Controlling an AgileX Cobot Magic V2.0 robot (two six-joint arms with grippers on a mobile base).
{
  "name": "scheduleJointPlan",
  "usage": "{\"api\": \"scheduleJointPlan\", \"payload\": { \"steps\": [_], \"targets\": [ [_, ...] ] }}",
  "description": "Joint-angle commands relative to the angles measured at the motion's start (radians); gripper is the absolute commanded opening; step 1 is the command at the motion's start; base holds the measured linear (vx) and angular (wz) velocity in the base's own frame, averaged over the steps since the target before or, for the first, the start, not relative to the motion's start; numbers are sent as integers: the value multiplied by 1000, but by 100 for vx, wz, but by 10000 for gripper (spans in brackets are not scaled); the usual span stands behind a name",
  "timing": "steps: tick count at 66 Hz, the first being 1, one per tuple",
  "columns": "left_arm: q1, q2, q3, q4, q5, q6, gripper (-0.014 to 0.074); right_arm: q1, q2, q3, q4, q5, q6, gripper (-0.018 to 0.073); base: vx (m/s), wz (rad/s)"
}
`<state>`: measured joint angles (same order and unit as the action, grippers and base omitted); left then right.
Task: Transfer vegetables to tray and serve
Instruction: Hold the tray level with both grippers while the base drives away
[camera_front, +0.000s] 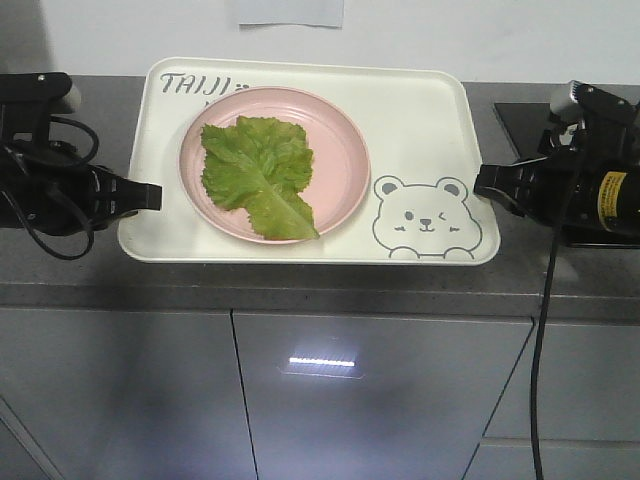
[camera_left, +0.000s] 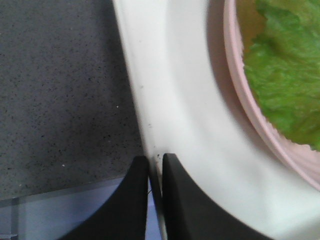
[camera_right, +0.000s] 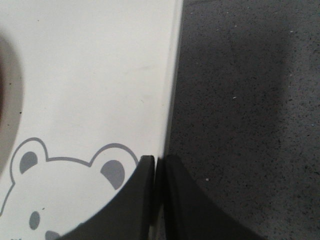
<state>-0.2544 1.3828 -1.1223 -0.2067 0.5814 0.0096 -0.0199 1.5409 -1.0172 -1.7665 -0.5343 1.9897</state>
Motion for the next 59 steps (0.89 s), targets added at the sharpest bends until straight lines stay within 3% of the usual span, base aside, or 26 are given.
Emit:
{"api": "scheduleJointPlan", "payload": {
  "steps": [1,59],
  "targets": [
    [-31,-35,-33,-106,-93,23,-6,28,-49,-31,16,-183,-10,-3,5,2],
    [-31,-35,-33,-106,-93,23,-6,28,-49,-31,16,-183,-10,-3,7,1]
  ]
}}
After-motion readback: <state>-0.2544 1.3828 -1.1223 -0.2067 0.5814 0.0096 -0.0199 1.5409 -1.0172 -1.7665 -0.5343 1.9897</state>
